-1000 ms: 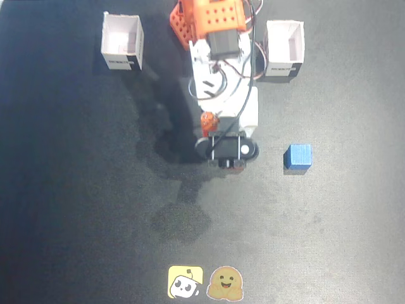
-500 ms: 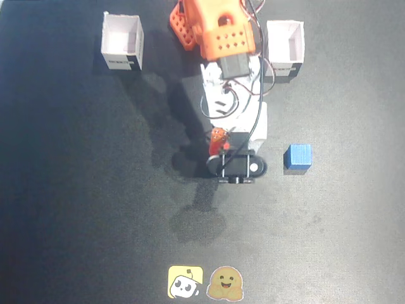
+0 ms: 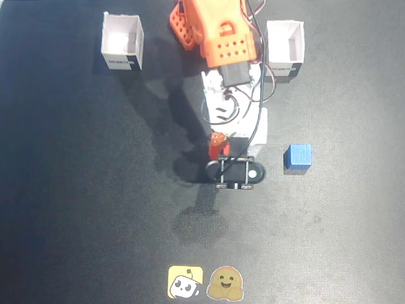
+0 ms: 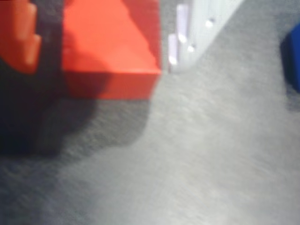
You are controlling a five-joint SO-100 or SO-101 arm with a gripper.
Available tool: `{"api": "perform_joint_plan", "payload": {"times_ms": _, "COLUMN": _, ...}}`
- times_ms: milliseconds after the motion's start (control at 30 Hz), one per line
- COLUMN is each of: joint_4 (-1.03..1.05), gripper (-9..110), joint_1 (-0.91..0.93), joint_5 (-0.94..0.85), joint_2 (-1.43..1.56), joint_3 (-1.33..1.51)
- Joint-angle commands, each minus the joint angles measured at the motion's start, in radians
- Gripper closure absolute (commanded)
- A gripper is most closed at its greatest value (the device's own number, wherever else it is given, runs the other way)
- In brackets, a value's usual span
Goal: Put the red cube in the right box and the blue cube in the left box.
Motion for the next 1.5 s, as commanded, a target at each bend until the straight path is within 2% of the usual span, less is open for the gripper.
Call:
{"api": "perform_joint_plan", "payload": {"times_ms": 0, "joint_4": -0.034, "gripper": 80, "joint_1": -0.017, "joint_5": 0.028, "joint_2": -0.005, "joint_3": -0.014}}
{"api": "perform_joint_plan", "payload": {"times_ms": 567, "joint_4": -0.101, "gripper": 82, "joint_1": -0.025, "joint_5": 0.044, "joint_2": -0.083, "joint_3": 0.028}}
{"api": "perform_joint_plan", "payload": {"times_ms": 833, "joint_4": -0.138, "gripper": 92, "joint_1": -0.020, "joint_5": 0.051, "joint_2": -0.081, "joint_3": 0.067}}
{"api": "perform_joint_plan", "payload": {"times_ms": 967, "joint_4": -0.135, "gripper": 93, "joint_1": -0.018, "joint_5": 0.052, "joint_2": -0.067, "joint_3": 0.069}}
{"api": "perform_joint_plan", "payload": {"times_ms": 1467, "joint_4": 0.135, "gripper": 92, "joint_1": 0.060, "joint_5": -0.028, "joint_2": 0.123, "joint_3": -0.012}}
